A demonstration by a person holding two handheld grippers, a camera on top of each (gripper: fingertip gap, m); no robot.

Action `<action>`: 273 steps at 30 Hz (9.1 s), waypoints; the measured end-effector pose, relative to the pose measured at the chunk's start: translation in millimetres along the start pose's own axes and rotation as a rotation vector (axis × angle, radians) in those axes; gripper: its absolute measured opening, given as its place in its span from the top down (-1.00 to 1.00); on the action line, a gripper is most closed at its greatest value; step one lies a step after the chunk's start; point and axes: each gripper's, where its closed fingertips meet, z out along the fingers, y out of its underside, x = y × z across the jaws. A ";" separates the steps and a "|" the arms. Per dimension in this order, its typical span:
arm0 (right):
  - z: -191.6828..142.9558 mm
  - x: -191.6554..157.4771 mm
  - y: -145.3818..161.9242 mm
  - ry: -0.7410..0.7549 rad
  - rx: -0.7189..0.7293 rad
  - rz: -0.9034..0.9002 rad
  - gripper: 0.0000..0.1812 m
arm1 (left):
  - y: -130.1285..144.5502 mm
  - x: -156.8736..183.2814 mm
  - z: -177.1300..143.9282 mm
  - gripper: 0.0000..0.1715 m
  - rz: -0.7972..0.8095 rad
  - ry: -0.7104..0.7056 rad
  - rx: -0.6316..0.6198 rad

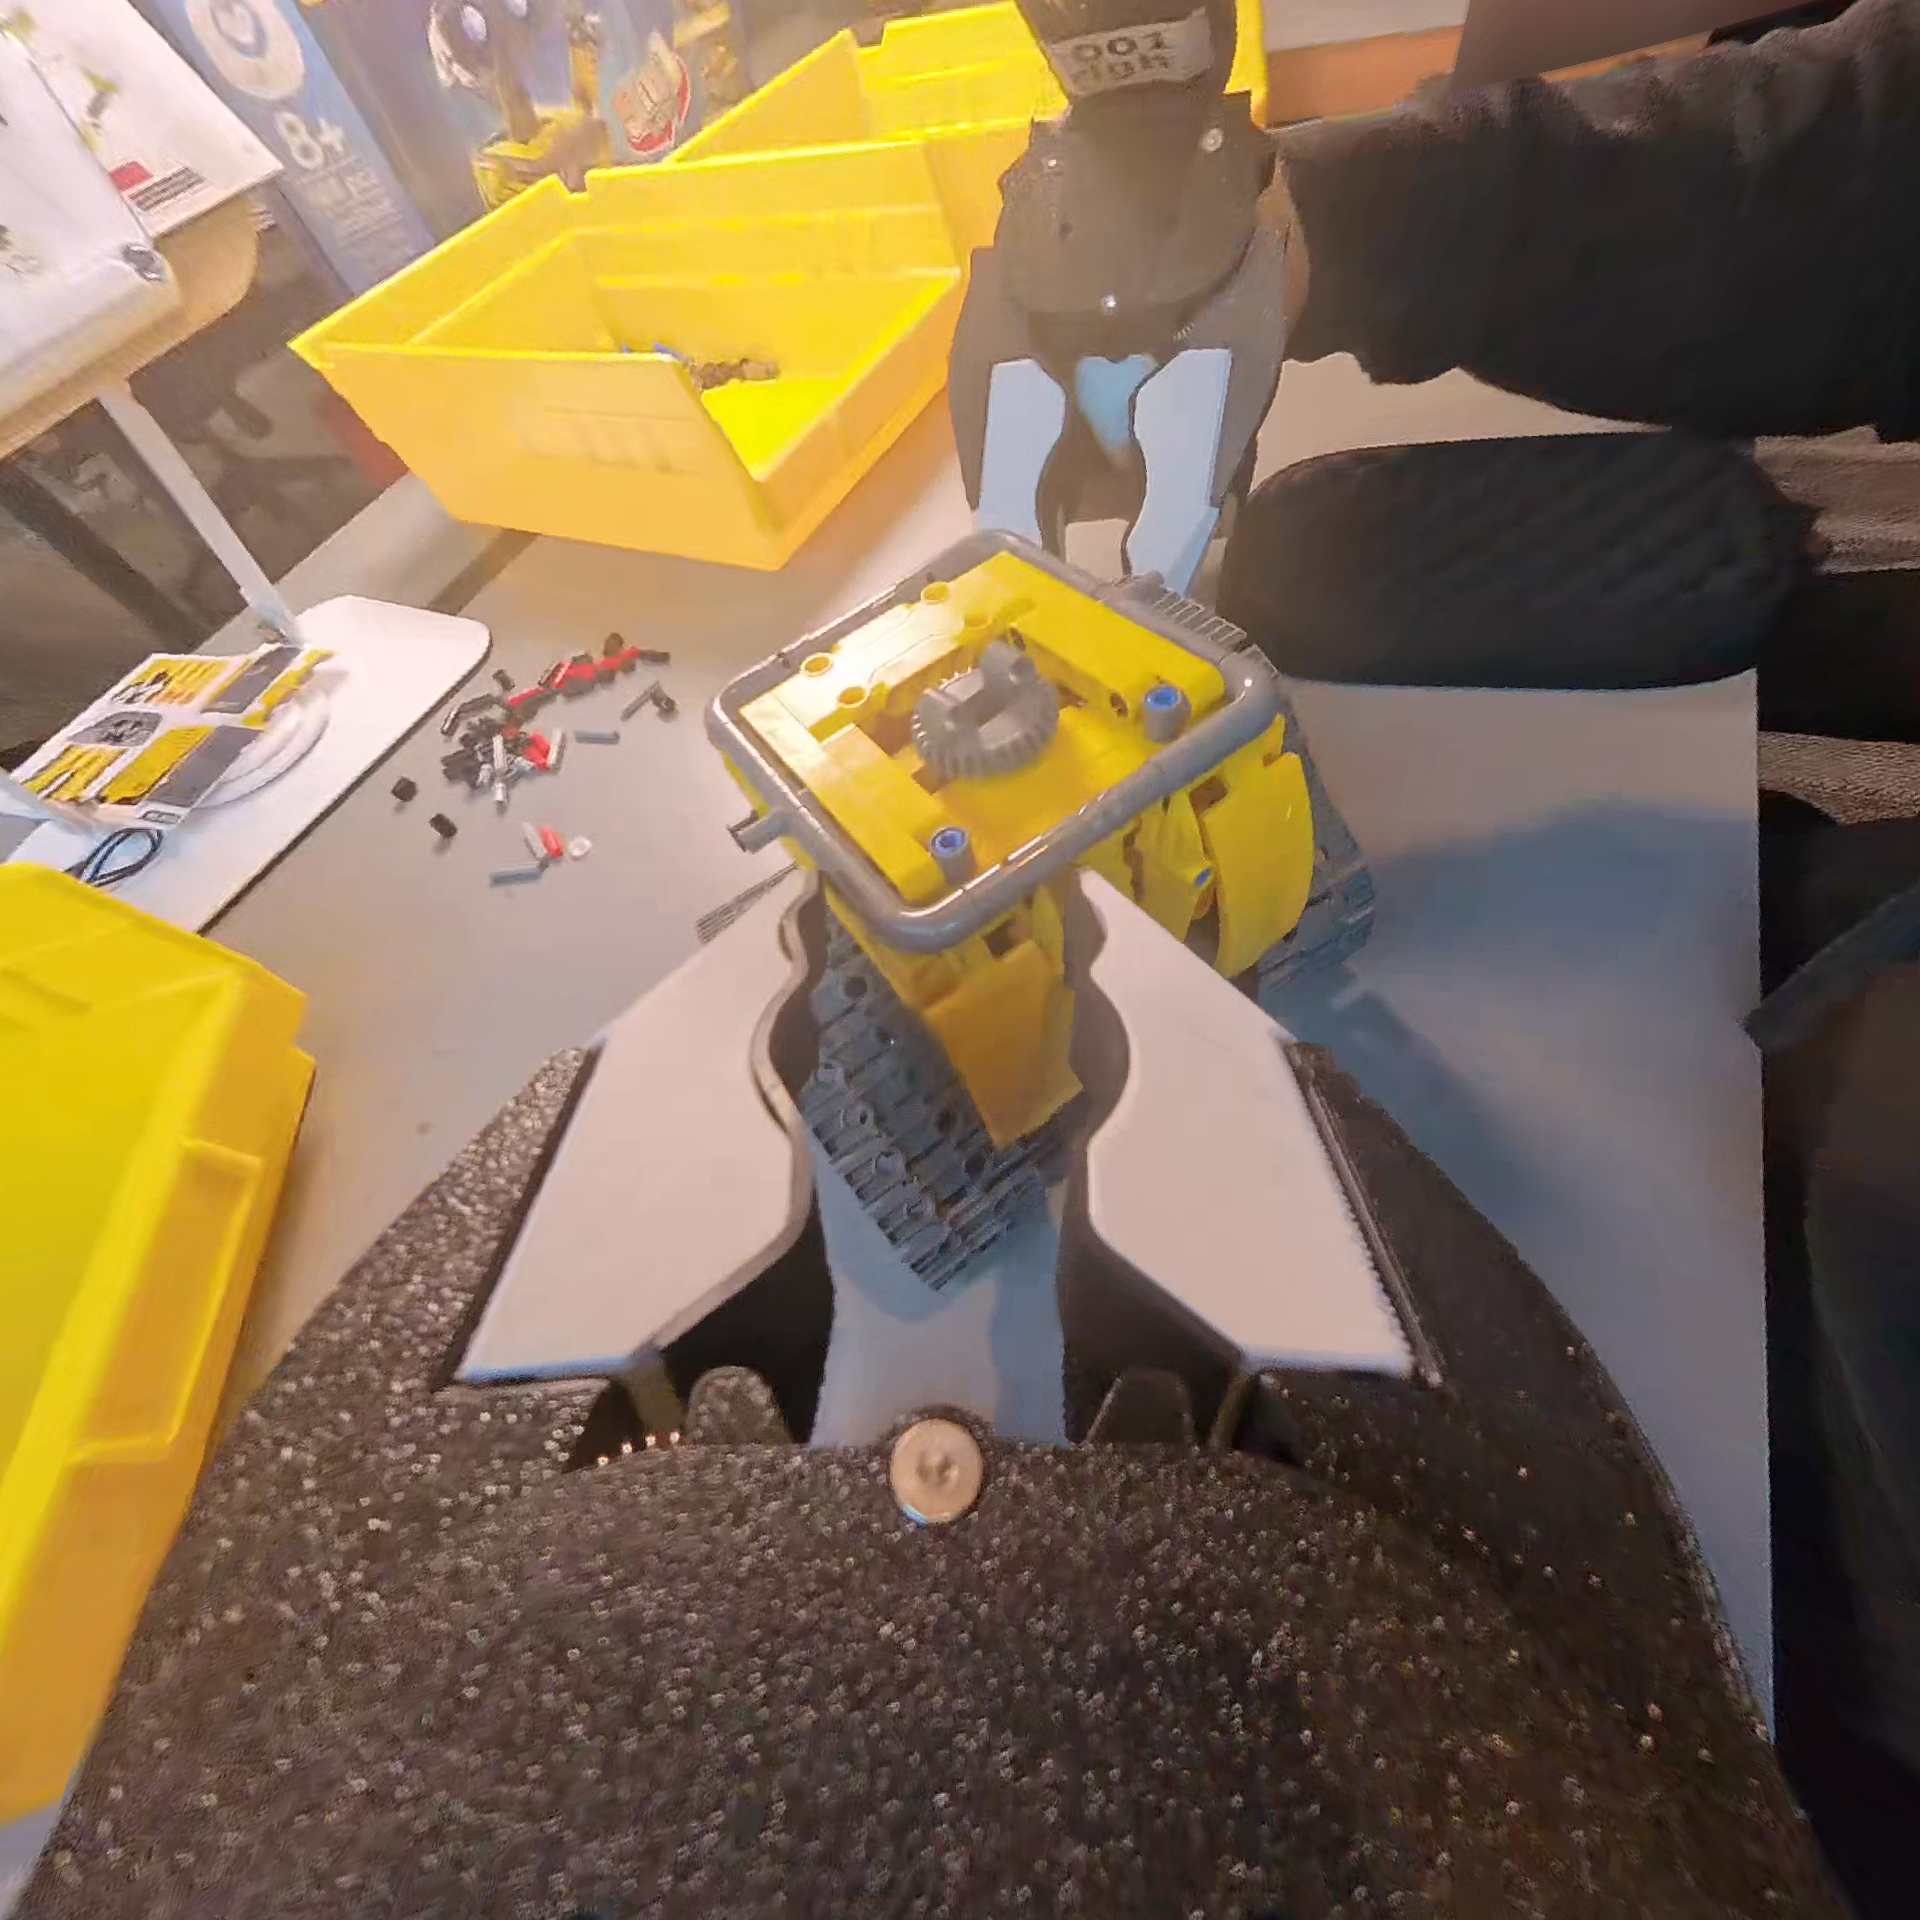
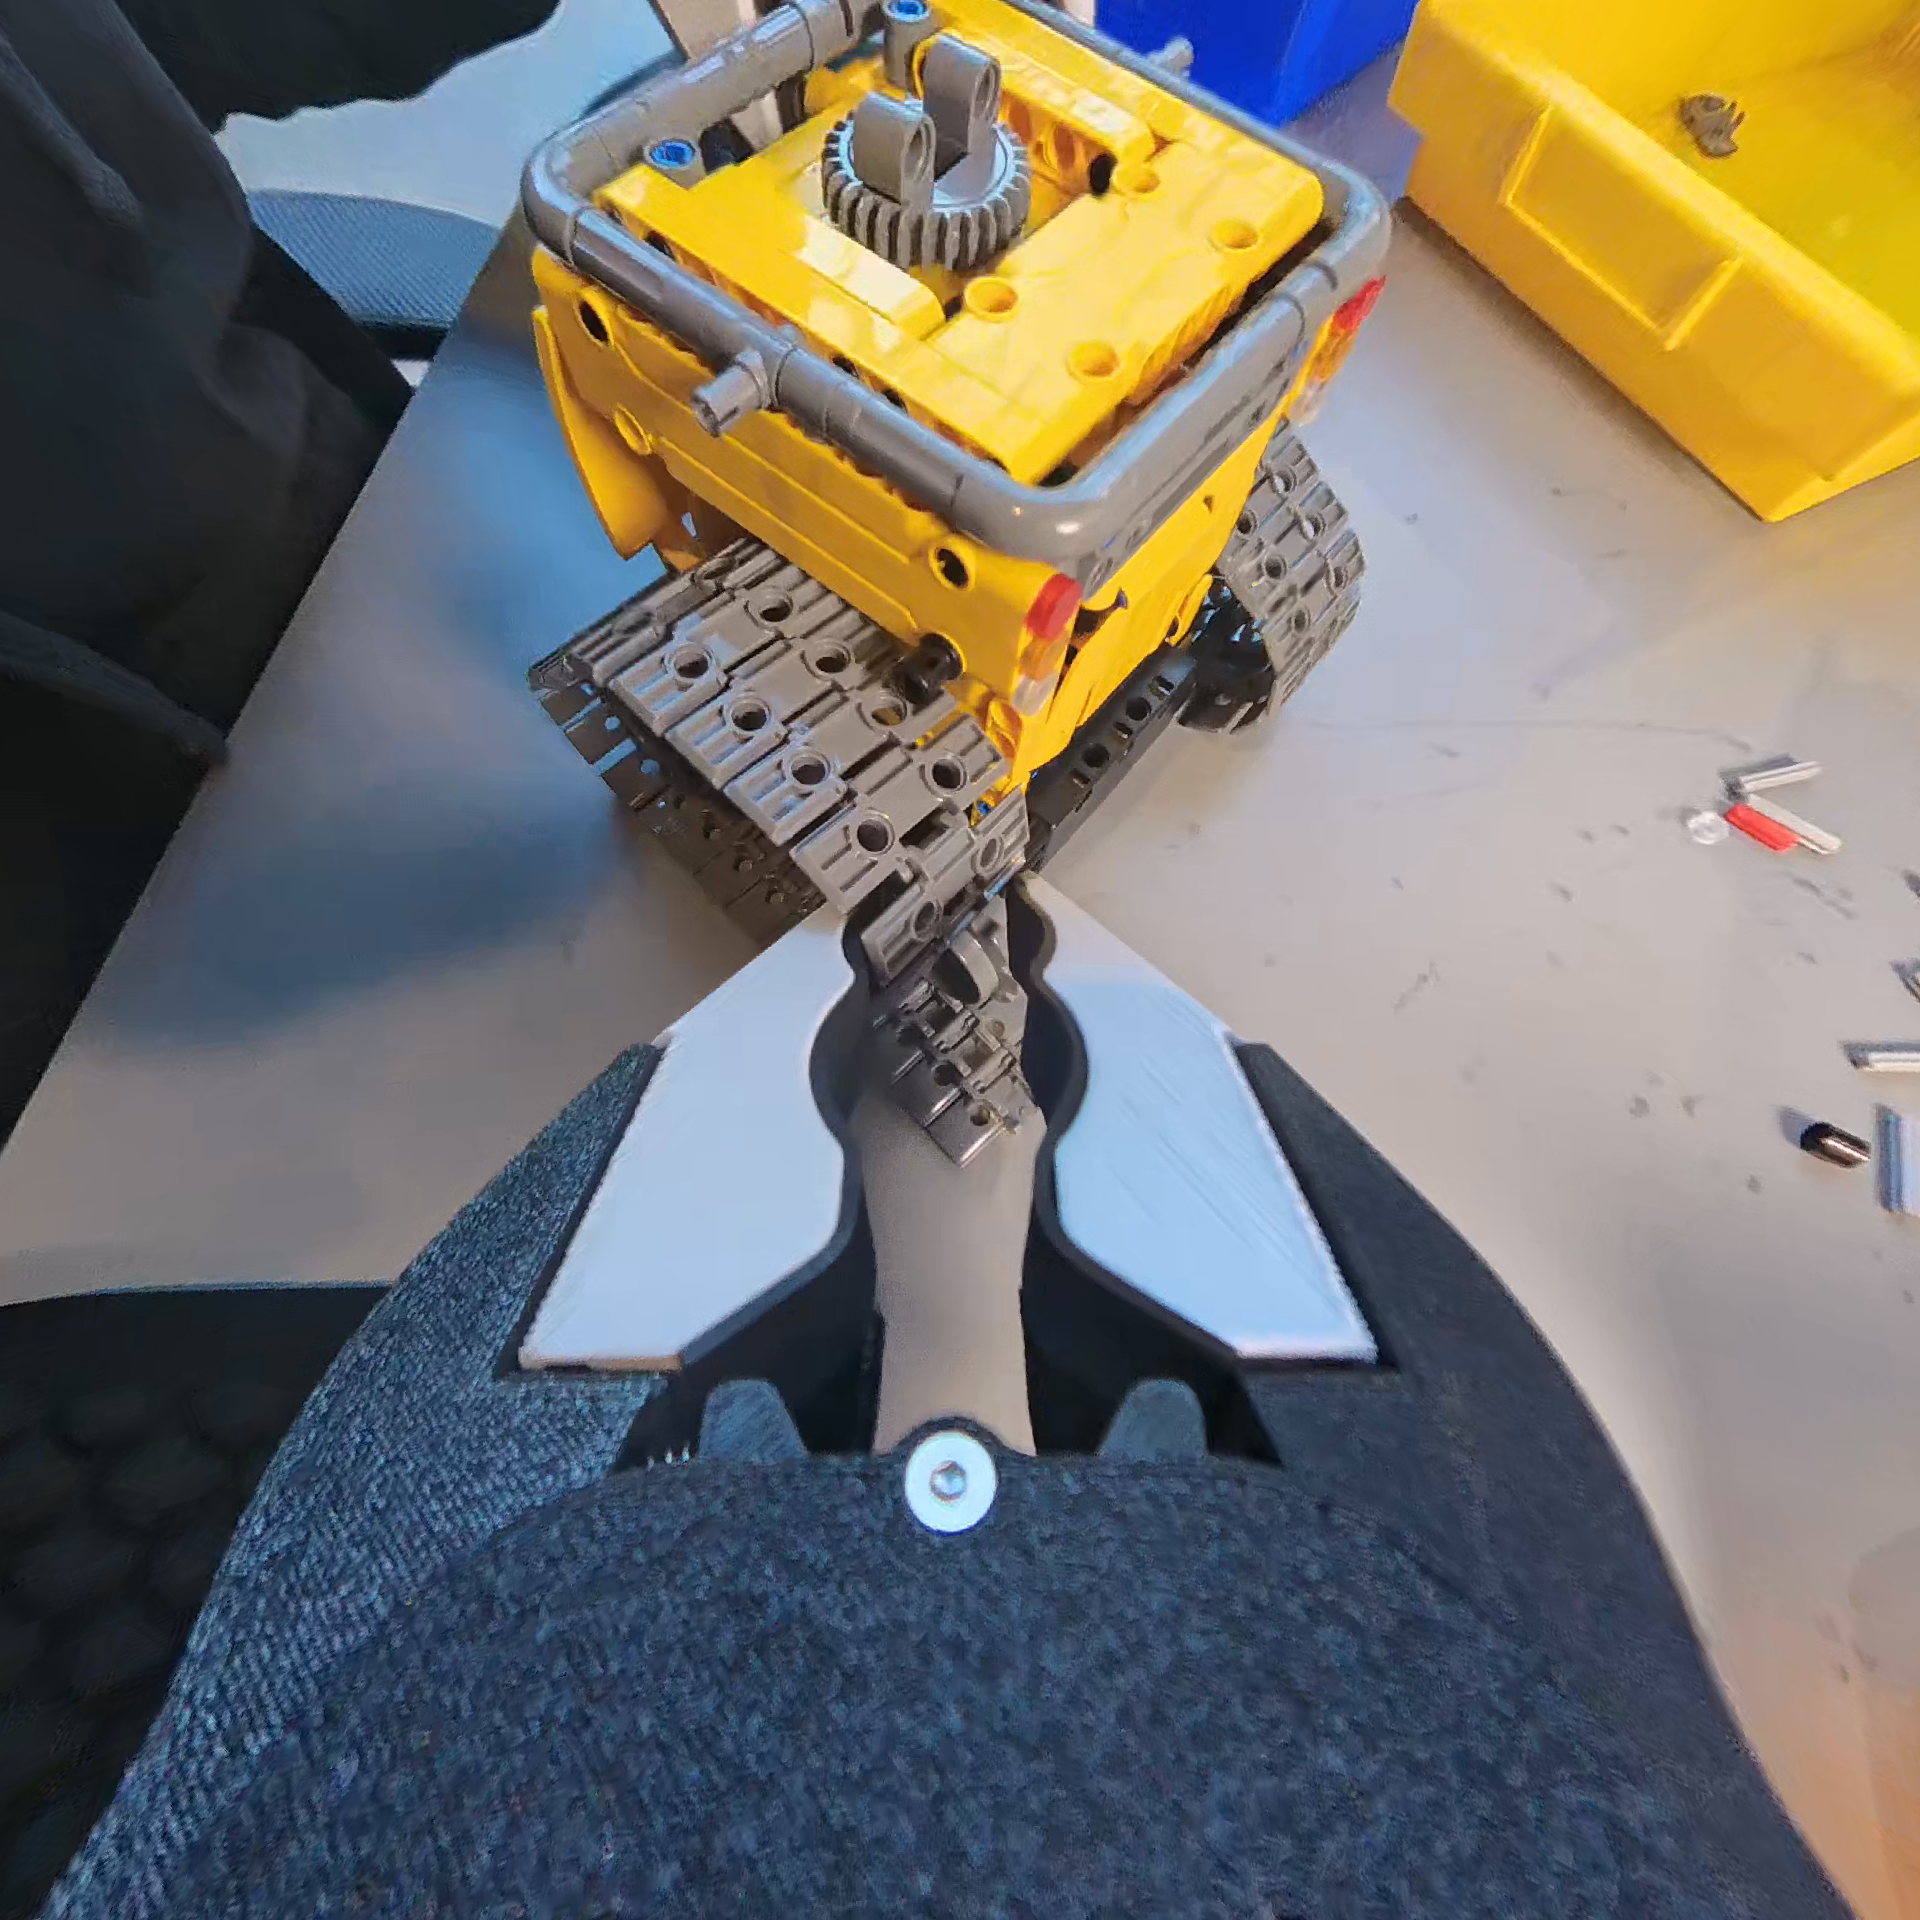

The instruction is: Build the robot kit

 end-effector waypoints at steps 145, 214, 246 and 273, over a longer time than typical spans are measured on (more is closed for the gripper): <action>-16.0 -14.9 6.3 0.048 0.111 0.426 0.84 | 34.0 -59.3 -45.2 0.91 0.692 0.068 -0.142; -9.7 -9.3 19.1 0.106 0.006 0.283 0.83 | 89.8 16.0 34.8 0.84 0.244 0.647 -0.483; -13.2 -16.6 59.6 0.116 -0.277 0.224 0.51 | 129.5 -11.9 -59.6 0.54 -0.015 0.404 -0.709; -4.3 -55.2 -63.8 0.348 0.076 0.041 0.55 | -27.9 16.4 21.7 0.84 0.276 0.367 -0.325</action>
